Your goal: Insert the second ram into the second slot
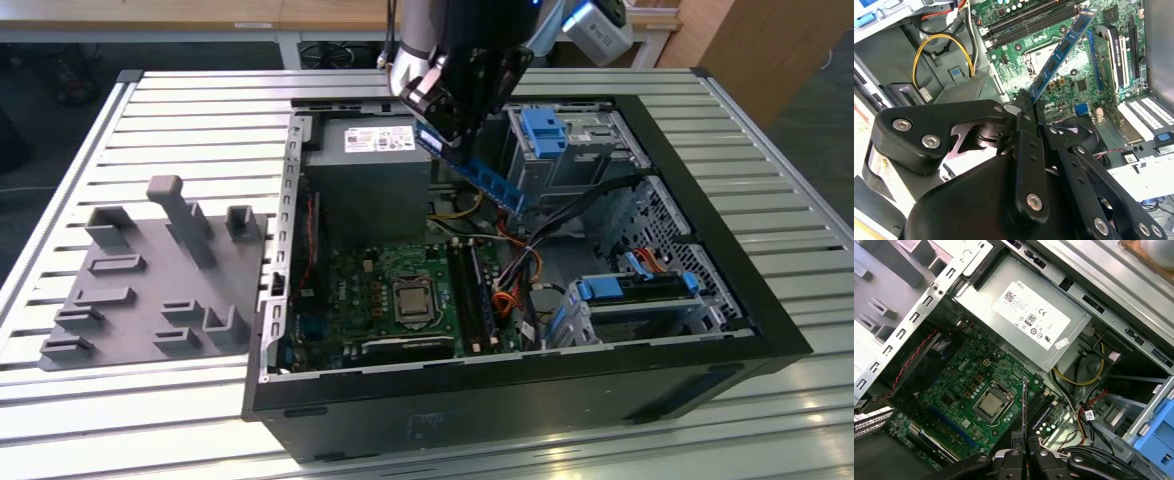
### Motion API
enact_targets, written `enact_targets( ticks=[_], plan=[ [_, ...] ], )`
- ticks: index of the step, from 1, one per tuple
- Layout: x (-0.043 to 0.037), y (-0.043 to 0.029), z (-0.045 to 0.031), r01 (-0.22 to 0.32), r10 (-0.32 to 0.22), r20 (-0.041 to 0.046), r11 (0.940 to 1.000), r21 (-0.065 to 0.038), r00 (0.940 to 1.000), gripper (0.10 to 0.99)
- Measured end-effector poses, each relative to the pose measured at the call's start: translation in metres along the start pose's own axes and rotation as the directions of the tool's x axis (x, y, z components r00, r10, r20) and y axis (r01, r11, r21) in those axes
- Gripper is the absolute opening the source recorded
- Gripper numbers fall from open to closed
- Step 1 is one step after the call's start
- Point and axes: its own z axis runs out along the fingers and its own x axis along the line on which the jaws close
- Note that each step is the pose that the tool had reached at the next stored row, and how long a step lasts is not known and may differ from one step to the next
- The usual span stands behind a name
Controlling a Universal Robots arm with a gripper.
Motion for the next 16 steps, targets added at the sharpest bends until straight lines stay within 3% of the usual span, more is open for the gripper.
enact_targets(
  ticks=[16],
  plan=[
    [0.0000,0.0000,0.0000,-0.046,0.046,0.0017,0.9990,0.000,0.9990,0.137]
  ],
)
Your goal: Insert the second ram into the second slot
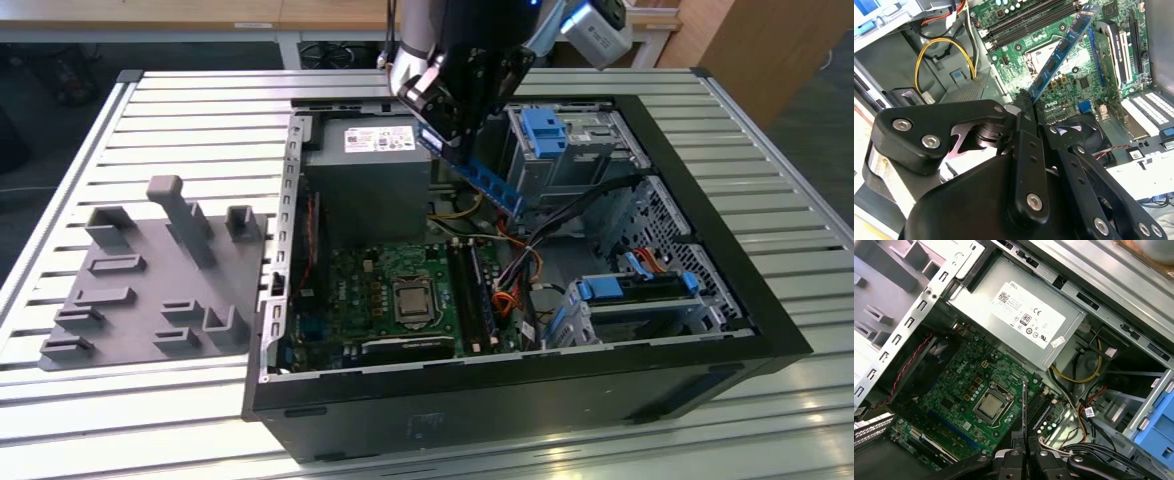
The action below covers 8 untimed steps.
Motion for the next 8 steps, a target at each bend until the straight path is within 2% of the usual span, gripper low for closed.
enact_targets(
  ticks=[8],
  plan=[
    [0.0000,0.0000,0.0000,-0.034,0.034,0.0008,0.9994,0.000,0.9994,0.137]
  ],
)
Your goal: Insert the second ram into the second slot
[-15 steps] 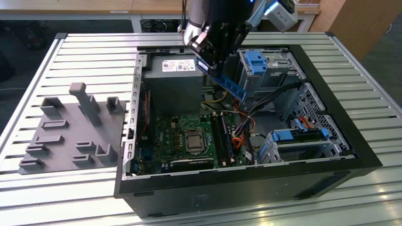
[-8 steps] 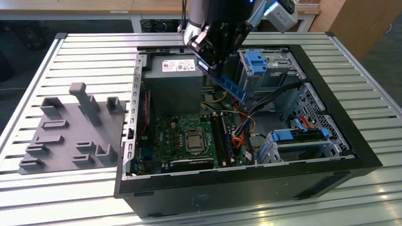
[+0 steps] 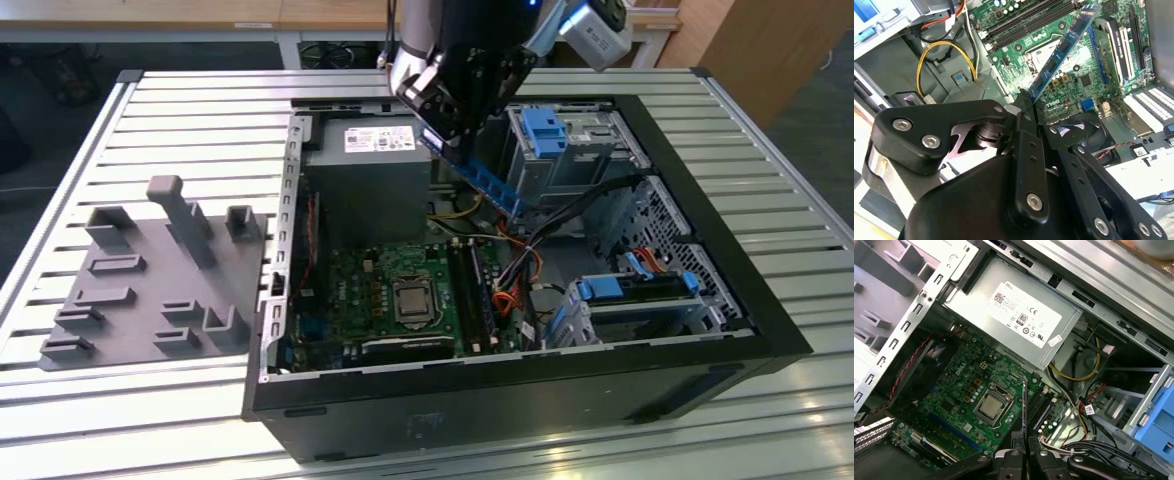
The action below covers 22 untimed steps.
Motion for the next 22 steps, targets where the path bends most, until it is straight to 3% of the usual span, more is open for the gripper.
enact_targets(
  ticks=[11,22],
  plan=[
    [0.0000,0.0000,0.0000,-0.068,0.068,0.0024,0.9977,0.000,0.9977,0.137],
    [0.0000,0.0000,0.0001,-0.187,0.187,0.0059,0.9824,-0.001,0.9824,0.137]
  ],
)
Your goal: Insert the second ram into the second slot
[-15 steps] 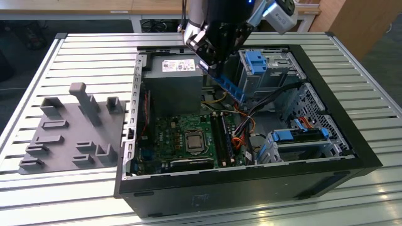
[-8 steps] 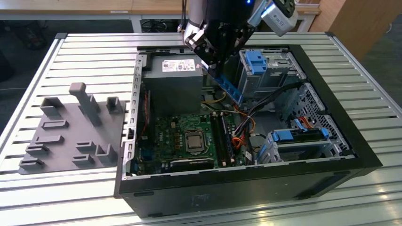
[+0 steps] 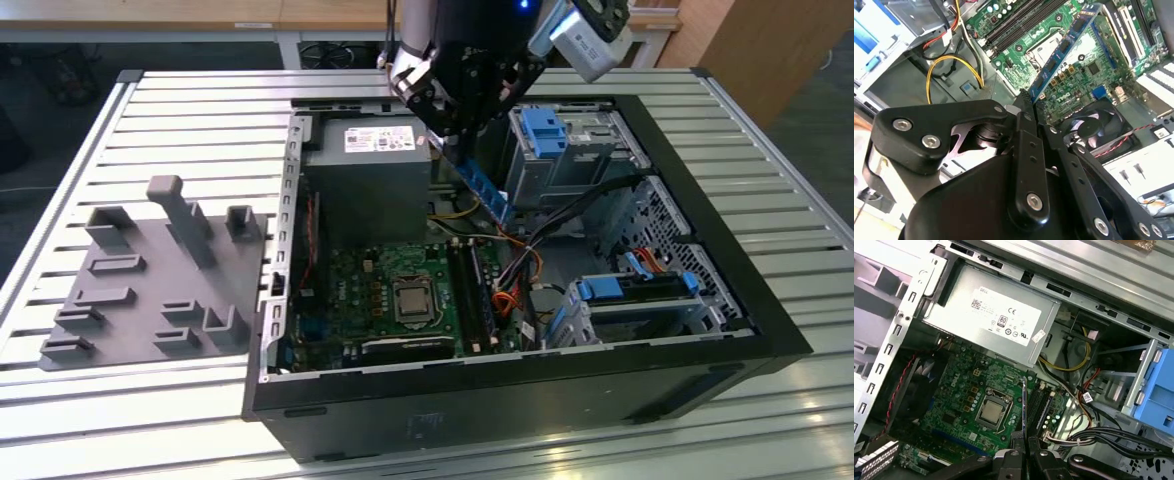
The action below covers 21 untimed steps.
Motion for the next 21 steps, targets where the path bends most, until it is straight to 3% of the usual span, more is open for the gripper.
enact_targets(
  ticks=[9,21],
  plan=[
    [0.0000,0.0000,0.0001,-0.075,0.075,0.0021,0.9972,0.001,0.9972,0.137],
    [0.0000,0.0000,0.0001,-0.160,0.160,0.0042,0.9870,0.002,0.9870,0.137]
  ],
)
